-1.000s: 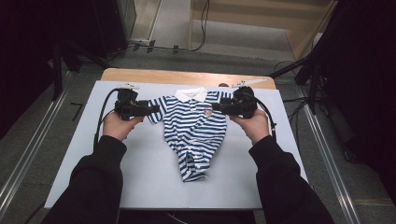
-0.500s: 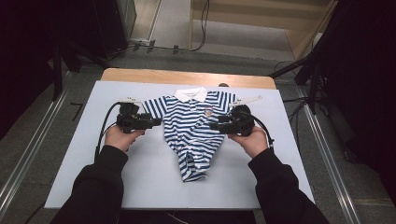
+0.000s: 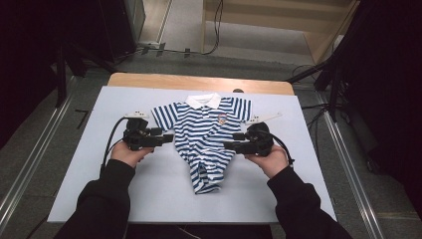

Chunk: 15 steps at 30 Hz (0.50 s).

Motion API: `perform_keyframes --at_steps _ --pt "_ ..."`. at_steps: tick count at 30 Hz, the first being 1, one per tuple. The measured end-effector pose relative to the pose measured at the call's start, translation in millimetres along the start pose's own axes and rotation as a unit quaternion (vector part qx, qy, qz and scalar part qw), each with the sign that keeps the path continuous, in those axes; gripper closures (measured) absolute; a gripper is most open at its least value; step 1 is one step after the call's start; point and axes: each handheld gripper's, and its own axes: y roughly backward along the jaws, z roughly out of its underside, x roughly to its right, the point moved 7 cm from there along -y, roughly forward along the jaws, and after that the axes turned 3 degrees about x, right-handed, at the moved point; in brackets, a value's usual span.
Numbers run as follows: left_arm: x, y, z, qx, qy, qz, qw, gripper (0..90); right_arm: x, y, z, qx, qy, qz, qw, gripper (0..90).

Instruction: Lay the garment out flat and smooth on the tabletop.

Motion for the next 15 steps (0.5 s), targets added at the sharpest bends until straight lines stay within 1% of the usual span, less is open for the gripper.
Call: perform_keyframes --at_steps 1,6,7,9,10,11,12,15 --pt "2.5 1.9 1.9 -0.001 -0.009 -0.002 1.0 35.5 -2.5 0.3 0.4 -0.001 0.002 -0.001 1.0 39.8" --pt "5.2 3.3 7.4 0.0 -0.011 -0.002 0.9999 35.5 -14.3 0.5 1.3 -0.003 0.012 -0.01 0.9999 39.5" --pt "5.9 3.4 11.0 -0.006 -0.015 -0.004 0.9999 35.5 -17.0 0.3 1.7 -0.004 0.013 -0.012 0.9998 39.4" --pt "6.6 3.2 14.0 -0.007 -0.015 -0.005 0.9999 35.5 -22.2 -0.9 3.2 -0.007 0.017 -0.017 0.9997 39.1" --pt "6.6 3.2 14.0 -0.007 -0.015 -0.005 0.9999 35.5 -22.2 -0.9 3.2 -0.007 0.017 -0.017 0.9997 39.1" --pt "6.9 3.5 15.4 -0.009 -0.015 -0.006 0.9998 35.5 -24.7 -1.8 4.3 -0.009 0.019 -0.018 0.9996 39.1" --pt "7.2 4.0 16.7 -0.009 -0.016 -0.007 0.9998 35.5 -29.4 -5.1 7.6 -0.016 0.026 -0.019 0.9993 39.0" --pt "8.4 5.8 19.3 -0.008 -0.013 -0.005 0.9999 35.5 -35.6 -9.0 11.0 -0.022 0.03 -0.025 0.999 39.0"
